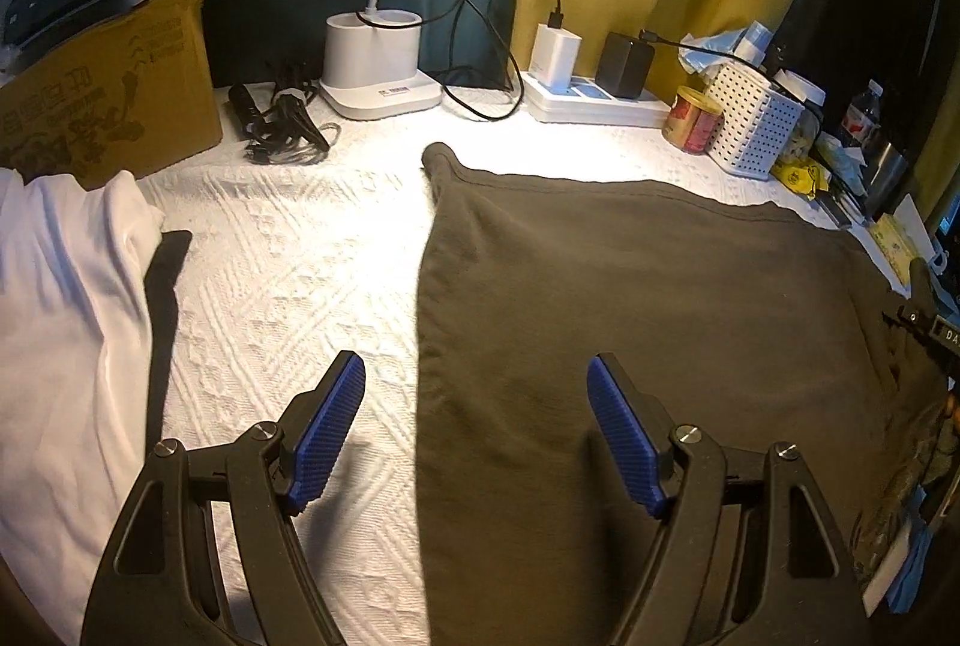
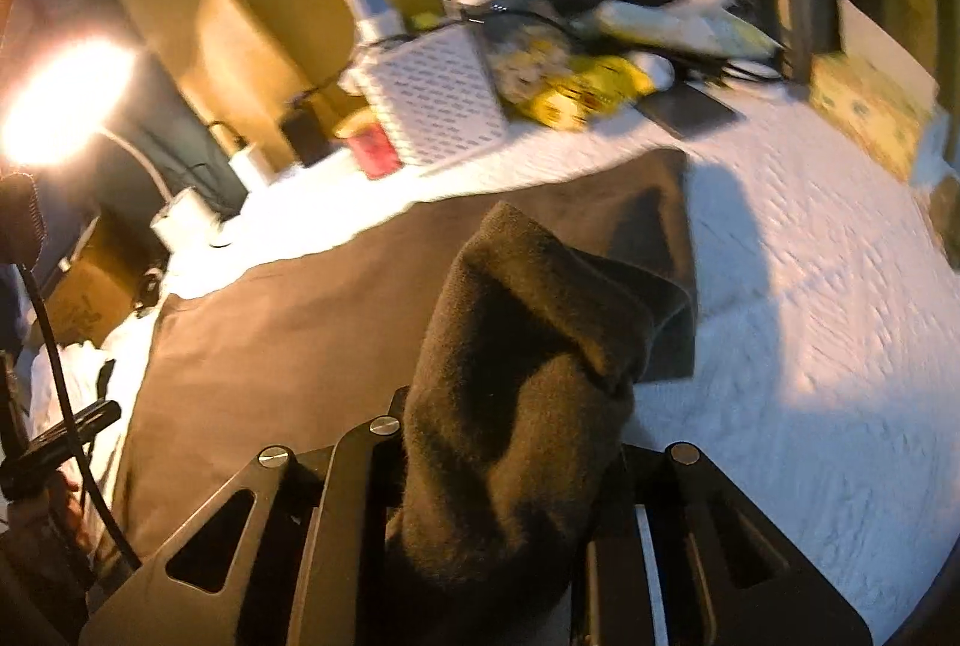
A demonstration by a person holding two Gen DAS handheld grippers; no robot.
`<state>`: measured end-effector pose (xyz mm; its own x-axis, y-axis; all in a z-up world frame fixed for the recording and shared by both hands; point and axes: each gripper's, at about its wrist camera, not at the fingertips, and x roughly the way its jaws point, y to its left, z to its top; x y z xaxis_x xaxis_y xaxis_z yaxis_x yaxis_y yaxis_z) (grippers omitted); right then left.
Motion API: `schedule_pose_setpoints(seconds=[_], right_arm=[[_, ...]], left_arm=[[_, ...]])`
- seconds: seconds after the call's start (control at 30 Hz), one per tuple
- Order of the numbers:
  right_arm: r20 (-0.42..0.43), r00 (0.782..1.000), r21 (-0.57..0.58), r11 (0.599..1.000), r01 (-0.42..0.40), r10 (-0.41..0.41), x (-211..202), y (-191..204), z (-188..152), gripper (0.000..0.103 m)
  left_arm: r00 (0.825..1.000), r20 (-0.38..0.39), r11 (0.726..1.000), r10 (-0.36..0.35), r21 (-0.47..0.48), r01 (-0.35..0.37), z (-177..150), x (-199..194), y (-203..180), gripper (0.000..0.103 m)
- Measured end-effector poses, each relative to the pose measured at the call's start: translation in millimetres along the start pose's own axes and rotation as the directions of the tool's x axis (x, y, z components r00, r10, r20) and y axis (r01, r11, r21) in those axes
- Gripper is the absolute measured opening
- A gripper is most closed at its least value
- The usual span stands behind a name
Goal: Fold small clothes
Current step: 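Grasp the shirt edge with the right tool and lift it, then carry the held shirt edge over the shirt with the right tool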
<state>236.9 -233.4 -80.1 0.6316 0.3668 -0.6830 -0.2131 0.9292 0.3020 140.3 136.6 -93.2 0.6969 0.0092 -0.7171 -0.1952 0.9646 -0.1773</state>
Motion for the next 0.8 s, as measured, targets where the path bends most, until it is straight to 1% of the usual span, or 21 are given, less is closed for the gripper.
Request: schedule_pose_setpoints(seconds=[0.13,0.33,0.53,0.67,0.8], right_arm=[[0.003,0.999,-0.07,0.997,-0.036,0.036,0.9,34.0,6.6,0.019],[-0.008,0.995,-0.174,0.98,-0.099,0.099,4.7,90.2,7.5,0.019],[-0.045,0.988,-0.229,0.962,-0.152,0.146,17.9,134.1,1.2,0.019],[-0.07,0.982,-0.264,0.946,-0.188,0.175,25.9,163.3,-5.5,0.019],[-0.101,0.974,-0.331,0.916,-0.225,0.203,35.5,198.3,-16.3,0.019]], left_arm=[[1.0,0.014,1.0,0.005,-0.013,-0.005,-0.9,-5.3,10.9,0.076],[1.0,0.029,1.0,0.002,-0.028,-0.001,-5.1,-14.1,27.5,0.076],[0.998,0.056,0.999,-0.005,-0.037,0.007,-6.5,-24.0,42.1,0.076],[0.998,0.07,0.999,-0.004,-0.046,0.007,-7.1,-29.1,52.1,0.076],[0.997,0.08,0.998,-0.001,-0.064,0.007,-10.2,-34.6,64.8,0.076]])
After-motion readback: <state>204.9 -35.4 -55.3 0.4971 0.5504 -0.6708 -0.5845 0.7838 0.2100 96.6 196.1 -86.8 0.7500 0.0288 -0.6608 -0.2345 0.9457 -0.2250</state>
